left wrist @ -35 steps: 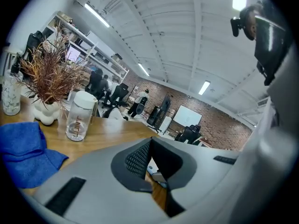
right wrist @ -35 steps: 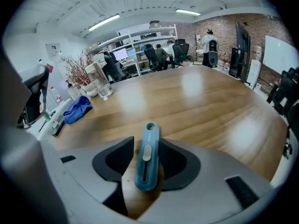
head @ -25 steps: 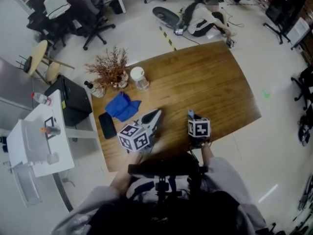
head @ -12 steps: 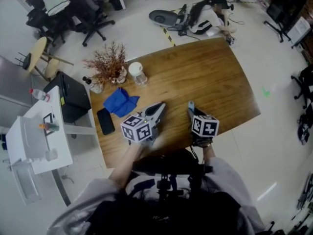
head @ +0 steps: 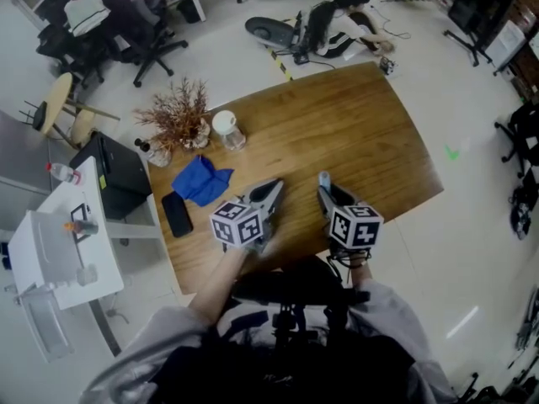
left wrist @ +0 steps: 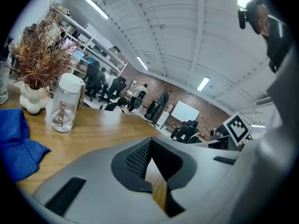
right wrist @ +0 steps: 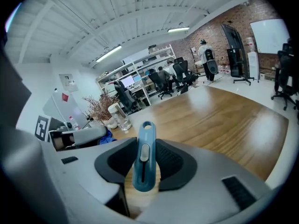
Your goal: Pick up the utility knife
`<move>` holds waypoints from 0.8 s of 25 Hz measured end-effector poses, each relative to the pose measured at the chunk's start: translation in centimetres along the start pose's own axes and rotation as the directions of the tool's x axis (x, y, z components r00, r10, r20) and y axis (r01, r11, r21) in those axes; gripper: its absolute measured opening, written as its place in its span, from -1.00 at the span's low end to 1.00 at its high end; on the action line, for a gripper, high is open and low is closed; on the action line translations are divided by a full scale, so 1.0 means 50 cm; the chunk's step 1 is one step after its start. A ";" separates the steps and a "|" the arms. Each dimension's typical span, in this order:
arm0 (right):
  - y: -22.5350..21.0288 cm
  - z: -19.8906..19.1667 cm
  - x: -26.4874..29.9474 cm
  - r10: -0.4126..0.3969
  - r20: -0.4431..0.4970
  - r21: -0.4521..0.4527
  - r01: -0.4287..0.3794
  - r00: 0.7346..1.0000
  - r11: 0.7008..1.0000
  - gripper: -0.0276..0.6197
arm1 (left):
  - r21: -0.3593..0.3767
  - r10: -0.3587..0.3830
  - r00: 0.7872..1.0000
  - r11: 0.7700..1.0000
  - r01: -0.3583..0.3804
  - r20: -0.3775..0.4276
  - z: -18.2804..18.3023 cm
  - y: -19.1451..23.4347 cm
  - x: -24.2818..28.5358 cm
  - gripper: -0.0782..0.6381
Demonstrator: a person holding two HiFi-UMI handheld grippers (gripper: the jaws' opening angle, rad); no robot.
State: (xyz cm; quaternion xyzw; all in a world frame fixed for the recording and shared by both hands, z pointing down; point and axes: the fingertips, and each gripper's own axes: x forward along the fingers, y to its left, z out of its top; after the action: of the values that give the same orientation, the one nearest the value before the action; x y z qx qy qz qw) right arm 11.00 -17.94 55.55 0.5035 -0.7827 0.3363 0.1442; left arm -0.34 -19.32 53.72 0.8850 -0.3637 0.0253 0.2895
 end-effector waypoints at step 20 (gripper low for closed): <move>-0.060 -0.053 0.067 -0.097 -0.106 -0.028 0.095 0.990 0.995 -0.48 | -0.036 0.049 0.997 0.998 -0.048 0.052 0.012 0.020 -0.038 -0.77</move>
State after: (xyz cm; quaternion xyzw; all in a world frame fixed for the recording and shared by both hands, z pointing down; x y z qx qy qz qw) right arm 11.85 -19.26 60.51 0.5203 -0.7524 0.3466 0.2076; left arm -2.51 -18.99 53.23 0.8711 -0.3930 0.0024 0.2944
